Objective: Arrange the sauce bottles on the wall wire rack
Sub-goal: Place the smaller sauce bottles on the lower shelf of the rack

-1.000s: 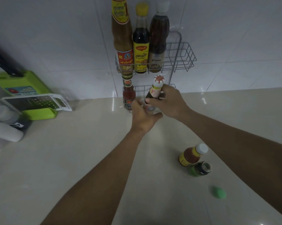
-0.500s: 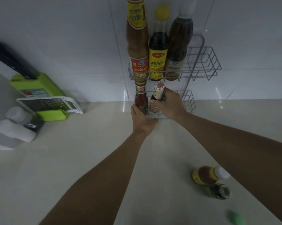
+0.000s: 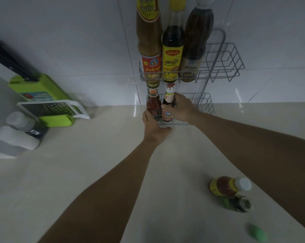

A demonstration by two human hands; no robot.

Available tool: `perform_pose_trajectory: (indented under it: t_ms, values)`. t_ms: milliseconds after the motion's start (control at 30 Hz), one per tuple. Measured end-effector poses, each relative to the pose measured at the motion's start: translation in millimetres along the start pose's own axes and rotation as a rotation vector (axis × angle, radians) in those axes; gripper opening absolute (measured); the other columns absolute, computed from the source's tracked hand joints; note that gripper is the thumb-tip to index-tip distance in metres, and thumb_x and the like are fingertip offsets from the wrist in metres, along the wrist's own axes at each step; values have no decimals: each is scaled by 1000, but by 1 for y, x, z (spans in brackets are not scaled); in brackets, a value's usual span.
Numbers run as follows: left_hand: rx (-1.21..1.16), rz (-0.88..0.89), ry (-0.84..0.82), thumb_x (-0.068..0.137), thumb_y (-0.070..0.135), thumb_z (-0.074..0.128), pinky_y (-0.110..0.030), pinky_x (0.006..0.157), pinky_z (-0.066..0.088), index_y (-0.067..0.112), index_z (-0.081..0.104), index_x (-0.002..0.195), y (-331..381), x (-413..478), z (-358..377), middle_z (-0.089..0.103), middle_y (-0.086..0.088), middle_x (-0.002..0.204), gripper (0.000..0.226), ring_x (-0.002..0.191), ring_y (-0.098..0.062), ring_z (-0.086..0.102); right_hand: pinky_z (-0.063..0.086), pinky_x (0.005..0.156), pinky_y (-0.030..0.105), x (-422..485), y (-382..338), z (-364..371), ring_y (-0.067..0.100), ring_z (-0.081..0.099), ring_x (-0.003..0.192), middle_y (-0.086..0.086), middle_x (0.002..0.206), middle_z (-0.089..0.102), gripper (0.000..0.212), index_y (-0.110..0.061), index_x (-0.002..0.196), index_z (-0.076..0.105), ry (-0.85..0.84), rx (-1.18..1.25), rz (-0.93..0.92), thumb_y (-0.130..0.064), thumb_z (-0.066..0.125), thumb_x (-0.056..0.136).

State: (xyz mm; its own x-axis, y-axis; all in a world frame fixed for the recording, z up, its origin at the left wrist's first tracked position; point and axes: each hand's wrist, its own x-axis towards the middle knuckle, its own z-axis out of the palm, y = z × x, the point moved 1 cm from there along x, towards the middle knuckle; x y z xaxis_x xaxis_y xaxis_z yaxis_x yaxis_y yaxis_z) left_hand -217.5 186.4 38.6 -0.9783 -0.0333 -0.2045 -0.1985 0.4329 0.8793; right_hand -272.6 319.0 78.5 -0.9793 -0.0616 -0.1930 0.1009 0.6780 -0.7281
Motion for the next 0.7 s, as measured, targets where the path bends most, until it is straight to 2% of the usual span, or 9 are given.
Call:
perform_pose_trajectory:
  t_ms: [100,233,333,433,500,600,700]
  values:
    - [-5,-6,-3,71,2,78,-23,104,37,6,24,152,1,-2,-2,28,-12,149,97,133,-24,40,38,87,27,-3,-3,-4,29,56,121,8,134,61,57,-15,138,49,-46,-5,5,-38,69,90]
    - [12,-11,7,63,20,75,-39,115,39,5,22,153,1,-11,-3,21,-11,155,106,139,-29,37,37,95,27,-12,-3,-9,28,49,131,6,146,52,66,-18,147,40,-74,-32,-1,-38,68,91]
    - [30,13,33,64,22,75,-42,115,40,9,19,155,1,-24,-3,18,-5,157,108,140,-28,36,35,107,32,-22,-5,-16,27,41,140,6,153,44,77,-19,153,31,-61,-57,3,-43,68,89]
    - [40,55,0,73,16,77,-38,115,38,15,22,157,4,-40,2,24,-5,154,101,141,-25,35,31,112,34,-40,-8,-29,26,34,144,7,159,35,83,-18,156,24,-44,-93,2,-45,67,90]
    - [39,75,-72,77,12,76,-27,113,32,16,28,156,5,-55,9,28,-6,152,92,141,-21,33,30,112,33,-56,-9,-38,25,34,144,7,159,34,83,-18,156,24,-33,-115,-12,-46,66,90]
    - [42,83,-235,83,9,73,-17,108,26,17,32,155,2,-80,24,33,-5,152,83,144,-16,32,32,108,29,-84,-6,-54,24,39,141,4,157,37,76,-17,153,29,-19,-162,-45,-48,63,92]
    - [56,91,-453,86,6,70,-8,96,32,18,41,152,-4,-105,41,43,-3,150,73,144,-16,37,30,109,28,-113,2,-67,23,40,140,3,157,38,70,-16,151,34,-29,-222,-42,-50,57,95]
